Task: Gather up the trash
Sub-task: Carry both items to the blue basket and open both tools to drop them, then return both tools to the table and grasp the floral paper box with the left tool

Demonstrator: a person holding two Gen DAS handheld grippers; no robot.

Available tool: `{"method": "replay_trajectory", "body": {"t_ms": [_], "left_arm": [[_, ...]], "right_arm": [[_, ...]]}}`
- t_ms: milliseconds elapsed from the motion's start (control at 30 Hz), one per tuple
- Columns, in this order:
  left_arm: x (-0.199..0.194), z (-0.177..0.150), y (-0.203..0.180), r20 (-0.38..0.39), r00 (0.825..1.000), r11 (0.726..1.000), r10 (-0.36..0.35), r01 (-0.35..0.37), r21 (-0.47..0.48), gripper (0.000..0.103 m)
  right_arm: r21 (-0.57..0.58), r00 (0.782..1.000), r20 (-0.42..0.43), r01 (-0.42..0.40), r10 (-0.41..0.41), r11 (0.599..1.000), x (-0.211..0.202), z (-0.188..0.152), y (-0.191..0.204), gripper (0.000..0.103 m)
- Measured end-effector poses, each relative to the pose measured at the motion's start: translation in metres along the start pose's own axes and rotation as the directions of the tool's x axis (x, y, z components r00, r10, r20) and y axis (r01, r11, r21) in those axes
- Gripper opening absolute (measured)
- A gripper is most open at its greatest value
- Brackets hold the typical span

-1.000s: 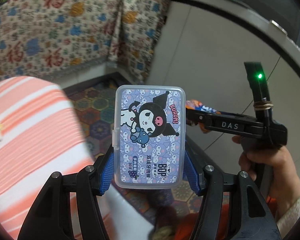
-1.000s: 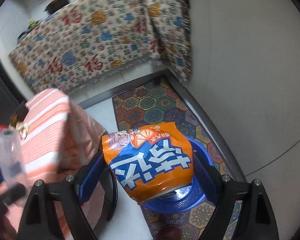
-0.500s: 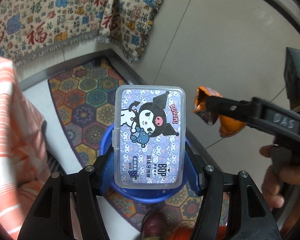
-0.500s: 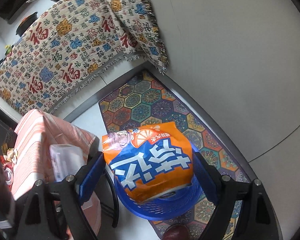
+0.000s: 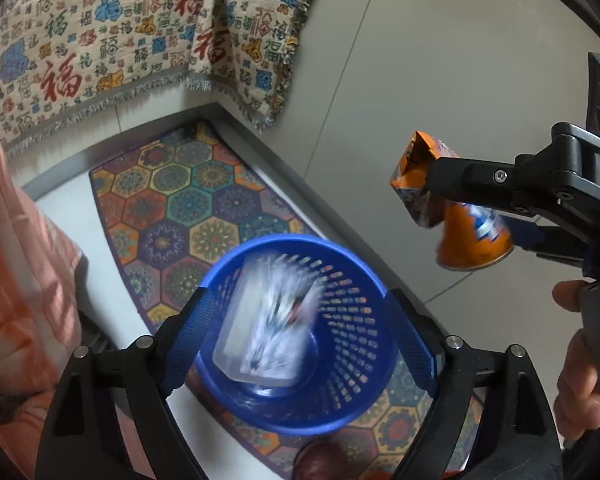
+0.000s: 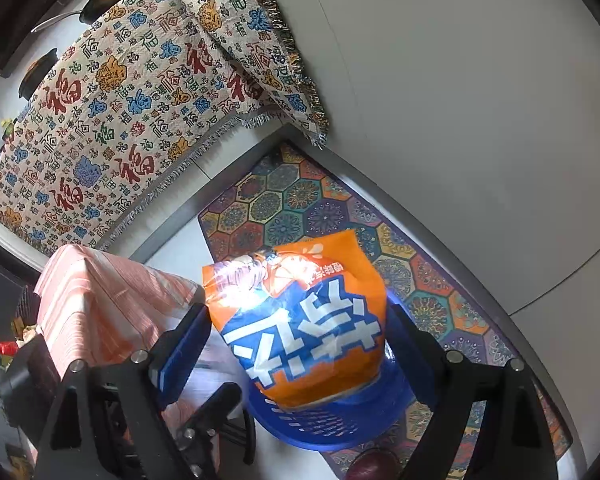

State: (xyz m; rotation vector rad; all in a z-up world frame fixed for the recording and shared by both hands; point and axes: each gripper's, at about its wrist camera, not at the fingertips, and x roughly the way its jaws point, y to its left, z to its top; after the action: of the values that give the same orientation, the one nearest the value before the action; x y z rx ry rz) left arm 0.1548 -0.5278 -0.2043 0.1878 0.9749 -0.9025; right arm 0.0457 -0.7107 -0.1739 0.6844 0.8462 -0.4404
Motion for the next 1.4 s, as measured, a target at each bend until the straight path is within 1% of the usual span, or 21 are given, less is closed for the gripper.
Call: {"method": "replay_trajectory", "body": {"t_ms": [233, 300, 467, 567, 633, 700, 733, 800, 867, 900, 933, 967, 1000, 1033, 1067, 1100, 1133, 1200, 1267, 1333, 1400], "left_arm": [[-0.020, 0.001, 0.008, 0.028, 1.000, 0.999, 0.002, -0.002, -0.032, 0.087], [-0.037, 0.000, 0.011, 0.049, 0.999, 0.999, -0.004, 0.006, -0.046, 0.087], [-0.100, -0.009, 0.018, 0.117, 0.993, 0.998, -0.013, 0.021, -0.062, 0.088], [-0.151, -0.025, 0.026, 0.160, 0.987, 0.998, 0.004, 0.006, -0.062, 0.092], [-0.174, -0.035, 0.034, 0.170, 0.985, 0.998, 0.029, -0.019, -0.061, 0.092], [-0.202, -0.053, 0.053, 0.172, 0.982, 0.995, 0.072, -0.060, -0.079, 0.095], [-0.211, -0.059, 0.060, 0.171, 0.981, 0.994, 0.086, -0.072, -0.086, 0.095], [-0.232, -0.082, 0.088, 0.159, 0.974, 0.983, 0.159, -0.142, -0.113, 0.096], [-0.245, -0.099, 0.113, 0.134, 0.963, 0.967, 0.233, -0.215, -0.139, 0.096], [-0.249, -0.107, 0.126, 0.118, 0.957, 0.957, 0.263, -0.243, -0.159, 0.096], [-0.255, -0.118, 0.143, 0.101, 0.951, 0.944, 0.292, -0.270, -0.188, 0.096], [-0.264, -0.132, 0.165, 0.086, 0.941, 0.926, 0.327, -0.301, -0.228, 0.096], [-0.268, -0.139, 0.175, 0.079, 0.935, 0.916, 0.346, -0.318, -0.245, 0.096], [-0.276, -0.150, 0.189, 0.067, 0.923, 0.898, 0.378, -0.349, -0.269, 0.096], [-0.286, -0.163, 0.209, 0.049, 0.906, 0.873, 0.419, -0.388, -0.297, 0.096], [-0.290, -0.169, 0.218, 0.040, 0.898, 0.860, 0.437, -0.405, -0.309, 0.096], [-0.299, -0.181, 0.236, 0.017, 0.880, 0.833, 0.474, -0.442, -0.332, 0.096], [-0.308, -0.197, 0.254, -0.011, 0.860, 0.802, 0.511, -0.481, -0.354, 0.096], [-0.317, -0.210, 0.277, -0.043, 0.834, 0.763, 0.551, -0.523, -0.380, 0.096], [-0.322, -0.218, 0.296, -0.060, 0.821, 0.739, 0.568, -0.541, -0.402, 0.096], [-0.324, -0.222, 0.309, -0.068, 0.815, 0.728, 0.575, -0.548, -0.412, 0.097]], "right_arm": [[-0.015, 1.000, 0.003, 0.005, -0.005, 1.000, -0.003, 0.000, 0.003, 0.090], [-0.025, 1.000, 0.011, 0.008, -0.008, 1.000, -0.005, 0.000, 0.005, 0.090], [-0.077, 0.997, 0.070, 0.021, -0.015, 0.997, -0.020, 0.000, 0.024, 0.090], [-0.144, 0.992, 0.130, 0.010, 0.009, 0.989, -0.038, -0.003, 0.051, 0.090], [-0.200, 0.986, 0.163, 0.008, 0.025, 0.980, -0.049, -0.009, 0.071, 0.090], [-0.271, 0.981, 0.186, 0.000, 0.053, 0.963, -0.058, -0.018, 0.100, 0.090], [-0.307, 0.979, 0.193, -0.009, 0.071, 0.952, -0.063, -0.024, 0.115, 0.090], [-0.381, 0.975, 0.197, -0.018, 0.100, 0.924, -0.070, -0.038, 0.146, 0.090], [-0.456, 0.974, 0.186, -0.031, 0.130, 0.890, -0.075, -0.056, 0.178, 0.090], [-0.498, 0.973, 0.171, -0.048, 0.152, 0.866, -0.076, -0.068, 0.196, 0.090], [-0.527, 0.973, 0.155, -0.064, 0.170, 0.848, -0.076, -0.077, 0.211, 0.090], [-0.567, 0.973, 0.128, -0.088, 0.193, 0.819, -0.075, -0.092, 0.231, 0.090], [-0.592, 0.972, 0.109, -0.104, 0.207, 0.799, -0.073, -0.103, 0.244, 0.090], [-0.620, 0.972, 0.083, -0.122, 0.219, 0.775, -0.070, -0.113, 0.259, 0.090], [-0.649, 0.972, 0.054, -0.140, 0.228, 0.748, -0.066, -0.126, 0.276, 0.090], [-0.676, 0.972, 0.022, -0.159, 0.236, 0.719, -0.061, -0.139, 0.292, 0.090], [-0.697, 0.970, -0.009, -0.180, 0.242, 0.694, -0.056, -0.152, 0.307, 0.090], [-0.728, 0.967, -0.066, -0.215, 0.246, 0.651, -0.046, -0.172, 0.332, 0.090], [-0.748, 0.962, -0.122, -0.252, 0.246, 0.614, -0.038, -0.194, 0.352, 0.090], [-0.761, 0.957, -0.162, -0.277, 0.242, 0.586, -0.031, -0.210, 0.369, 0.090], [-0.771, 0.955, -0.186, -0.287, 0.230, 0.568, -0.024, -0.225, 0.380, 0.090]]}}
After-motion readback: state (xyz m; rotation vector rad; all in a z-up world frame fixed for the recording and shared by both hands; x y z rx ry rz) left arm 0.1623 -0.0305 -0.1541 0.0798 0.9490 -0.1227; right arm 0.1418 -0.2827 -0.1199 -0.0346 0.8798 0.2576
